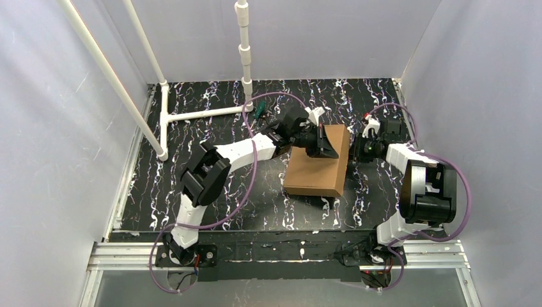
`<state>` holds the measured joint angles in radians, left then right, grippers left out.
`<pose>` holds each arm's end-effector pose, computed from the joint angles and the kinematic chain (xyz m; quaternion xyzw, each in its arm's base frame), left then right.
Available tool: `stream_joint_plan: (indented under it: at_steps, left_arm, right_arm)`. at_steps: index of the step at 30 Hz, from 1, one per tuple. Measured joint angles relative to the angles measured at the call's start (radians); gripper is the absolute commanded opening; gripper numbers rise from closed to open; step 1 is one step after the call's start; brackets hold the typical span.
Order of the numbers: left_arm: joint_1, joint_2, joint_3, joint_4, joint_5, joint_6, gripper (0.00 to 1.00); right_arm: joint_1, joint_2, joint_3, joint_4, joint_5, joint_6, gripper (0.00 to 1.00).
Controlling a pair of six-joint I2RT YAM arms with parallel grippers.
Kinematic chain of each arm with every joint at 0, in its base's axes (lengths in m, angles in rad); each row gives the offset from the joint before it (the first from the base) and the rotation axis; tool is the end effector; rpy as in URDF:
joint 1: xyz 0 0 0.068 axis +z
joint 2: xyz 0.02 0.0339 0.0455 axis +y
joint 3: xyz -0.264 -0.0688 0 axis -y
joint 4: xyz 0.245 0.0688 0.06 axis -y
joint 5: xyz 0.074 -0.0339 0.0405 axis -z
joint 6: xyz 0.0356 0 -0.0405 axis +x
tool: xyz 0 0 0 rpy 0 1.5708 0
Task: Fold the paper box
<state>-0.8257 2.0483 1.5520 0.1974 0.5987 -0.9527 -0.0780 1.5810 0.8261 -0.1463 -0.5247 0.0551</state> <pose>0.3135 -0.3695 0.2536 0.1260 0.7783 -0.5902 0.1733 0.3078 -0.0062 0.1711 -0.0244 0.9158 0.2413 0.3201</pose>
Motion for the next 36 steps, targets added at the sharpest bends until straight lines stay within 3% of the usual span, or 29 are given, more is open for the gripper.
stream_joint_plan:
  at_steps: [7,11,13,17,19,21,25,28,32,36]
  left_arm:
    - [0.01,0.007,0.008,-0.053,-0.01,0.058,0.05]
    - [0.067,-0.19,-0.164,-0.057,-0.027,0.132,0.14]
    - [0.125,-0.323,-0.264,-0.075,-0.03,0.168,0.22]
    - [0.29,-0.573,-0.439,-0.138,-0.049,0.251,0.55]
    - [0.369,-0.671,-0.512,-0.175,-0.065,0.287,0.63]
    - [0.419,-0.742,-0.569,-0.216,-0.07,0.312,0.6]
    - [0.463,-0.769,-0.625,-0.288,-0.042,0.344,0.36]
    - [0.468,-0.72,-0.66,-0.296,-0.013,0.327,0.21]
    - [0.426,-0.556,-0.681,-0.249,0.007,0.271,0.2]
    - [0.299,-0.355,-0.65,-0.223,-0.012,0.231,0.2]
  right_arm:
    - [-0.012,-0.013,0.044,-0.098,0.156,-0.162,0.29]
    - [-0.034,-0.048,0.05,-0.153,0.181,-0.246,0.29]
    - [-0.04,-0.06,0.066,-0.191,0.179,-0.296,0.3]
    - [-0.04,-0.085,0.113,-0.263,0.15,-0.396,0.33]
    - [-0.039,-0.105,0.122,-0.279,0.125,-0.423,0.32]
    - [-0.04,-0.111,0.122,-0.282,0.101,-0.428,0.29]
    - [-0.039,-0.08,0.104,-0.263,0.064,-0.403,0.11]
    - [-0.032,-0.026,0.086,-0.241,0.051,-0.342,0.04]
    - [0.006,0.061,0.085,-0.202,0.054,-0.262,0.02]
    - [0.092,0.115,0.098,-0.166,0.05,-0.214,0.02]
